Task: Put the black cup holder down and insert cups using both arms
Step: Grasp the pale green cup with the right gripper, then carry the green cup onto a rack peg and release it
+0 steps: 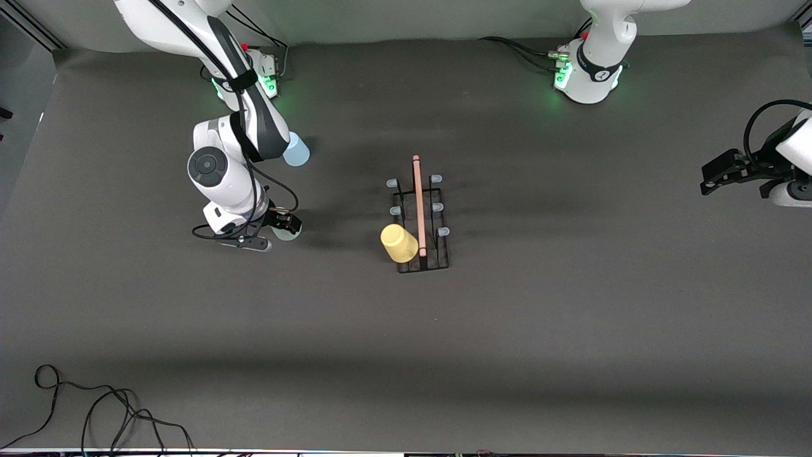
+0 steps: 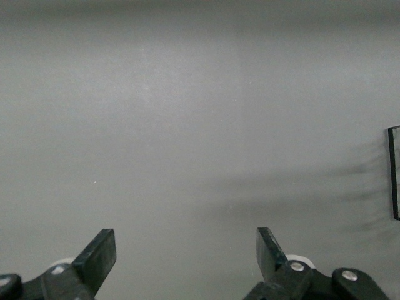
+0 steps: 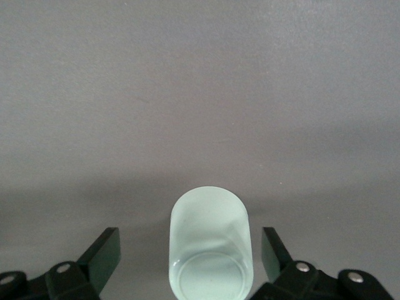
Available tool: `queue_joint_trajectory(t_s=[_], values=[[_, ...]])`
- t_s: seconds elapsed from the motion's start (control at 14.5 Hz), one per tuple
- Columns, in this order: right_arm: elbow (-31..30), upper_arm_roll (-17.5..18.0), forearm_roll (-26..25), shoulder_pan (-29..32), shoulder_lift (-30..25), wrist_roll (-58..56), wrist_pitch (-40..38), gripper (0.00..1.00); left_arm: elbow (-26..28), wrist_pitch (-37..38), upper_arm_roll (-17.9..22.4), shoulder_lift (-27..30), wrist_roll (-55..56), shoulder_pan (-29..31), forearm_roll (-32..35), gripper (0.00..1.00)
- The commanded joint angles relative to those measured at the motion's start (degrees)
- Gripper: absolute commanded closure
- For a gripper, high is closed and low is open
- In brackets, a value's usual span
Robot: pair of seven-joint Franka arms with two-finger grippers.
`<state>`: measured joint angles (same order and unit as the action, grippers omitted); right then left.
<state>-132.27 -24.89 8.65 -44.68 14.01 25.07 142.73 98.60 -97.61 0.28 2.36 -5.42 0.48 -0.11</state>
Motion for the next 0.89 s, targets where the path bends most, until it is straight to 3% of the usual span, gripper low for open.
queue_joint_trajectory(t_s=[0.0,0.21,0.28,0.34,0.41,0.48,0.55,0.83], values=[[-2.29,0.02,-0.83,-0.58,0.84,-0.55,3.52,0.00,1.51,-0.74,-0.02,1.68,-0.73,-0.56,0.46,0.00],[-2.73,0.02,-0.74,-1.64,2.25,-0.55,4.23,0.01,1.24,-1.18,-0.02,1.42,-0.64,-0.56,0.46,0.00],[-2.73,0.02,-0.74,-1.64,2.25,-0.55,4.40,0.17,0.89,-0.83,-0.02,1.25,-0.64,-0.48,0.37,0.00],[-2.73,0.02,-0.48,-1.64,2.16,-0.46,4.05,0.58,0.63,-0.31,-0.02,1.07,-0.64,-0.56,0.29,0.00],[-2.73,0.02,-0.39,-1.64,2.08,-0.46,3.96,0.81,0.63,-0.13,-0.02,1.07,-0.64,-0.56,0.29,0.00],[-2.73,0.02,-0.39,-1.64,1.90,-0.46,3.88,0.93,0.63,-0.04,-0.02,1.07,-0.64,-0.56,0.29,0.00],[-2.73,0.02,-0.39,-1.64,1.72,-0.55,3.70,1.00,0.63,-0.04,-0.02,1.07,-0.38,-0.56,0.20,0.00],[-1.86,-0.07,-0.22,-1.55,-1.51,-0.73,0.90,1.00,0.45,-0.04,-0.10,0.72,0.59,-1.27,0.20,0.00]])
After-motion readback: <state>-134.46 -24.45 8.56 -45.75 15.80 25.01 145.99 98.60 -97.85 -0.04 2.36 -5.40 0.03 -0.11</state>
